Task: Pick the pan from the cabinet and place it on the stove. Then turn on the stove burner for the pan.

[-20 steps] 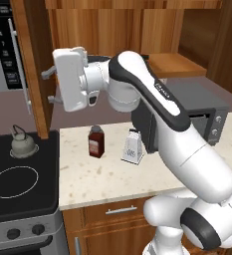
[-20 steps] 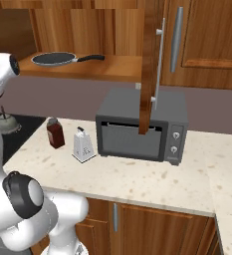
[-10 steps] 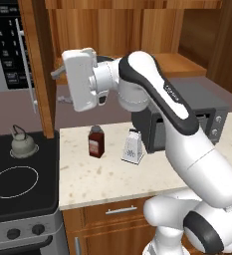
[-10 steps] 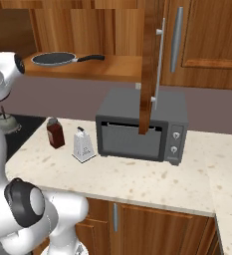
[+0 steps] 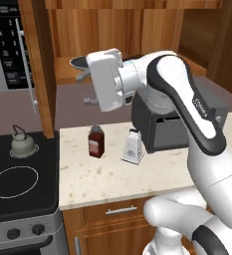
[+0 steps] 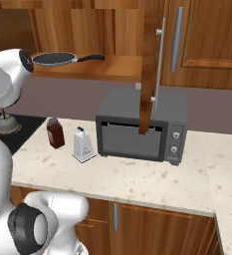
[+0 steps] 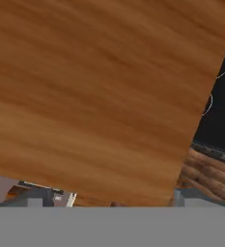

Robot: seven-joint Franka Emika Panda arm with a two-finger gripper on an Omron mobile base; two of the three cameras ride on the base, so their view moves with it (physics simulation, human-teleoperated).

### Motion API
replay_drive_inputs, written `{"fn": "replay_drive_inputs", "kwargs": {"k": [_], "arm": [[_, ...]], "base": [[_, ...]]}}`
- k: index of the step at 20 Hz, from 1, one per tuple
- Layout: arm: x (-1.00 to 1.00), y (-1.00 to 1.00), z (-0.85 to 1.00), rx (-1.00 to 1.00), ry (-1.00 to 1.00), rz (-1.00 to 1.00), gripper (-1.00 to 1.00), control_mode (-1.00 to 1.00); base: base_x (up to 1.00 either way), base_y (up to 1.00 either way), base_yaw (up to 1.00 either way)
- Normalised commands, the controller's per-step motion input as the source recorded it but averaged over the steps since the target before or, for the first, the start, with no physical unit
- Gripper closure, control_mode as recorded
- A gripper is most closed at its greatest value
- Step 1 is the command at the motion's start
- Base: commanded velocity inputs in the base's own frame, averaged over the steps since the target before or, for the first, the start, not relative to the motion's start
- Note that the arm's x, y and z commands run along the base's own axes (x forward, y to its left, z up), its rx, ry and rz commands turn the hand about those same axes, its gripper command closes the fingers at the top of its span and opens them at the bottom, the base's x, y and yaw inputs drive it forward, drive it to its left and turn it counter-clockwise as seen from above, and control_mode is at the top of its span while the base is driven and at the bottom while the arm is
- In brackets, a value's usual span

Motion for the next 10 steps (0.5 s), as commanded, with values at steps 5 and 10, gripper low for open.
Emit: {"fn": "replay_drive_inputs", "kwargs": {"k": [5,10], "arm": [[-0.26,-0.63,-0.01,-0.04,-0.01,-0.25,-1.0,-1.0],[-0.19,-0.66,-0.06,-0.05,-0.02,-0.32,-1.0,-1.0]], "base": [[0.0,0.0,0.0],[0.0,0.0,0.0]]}}
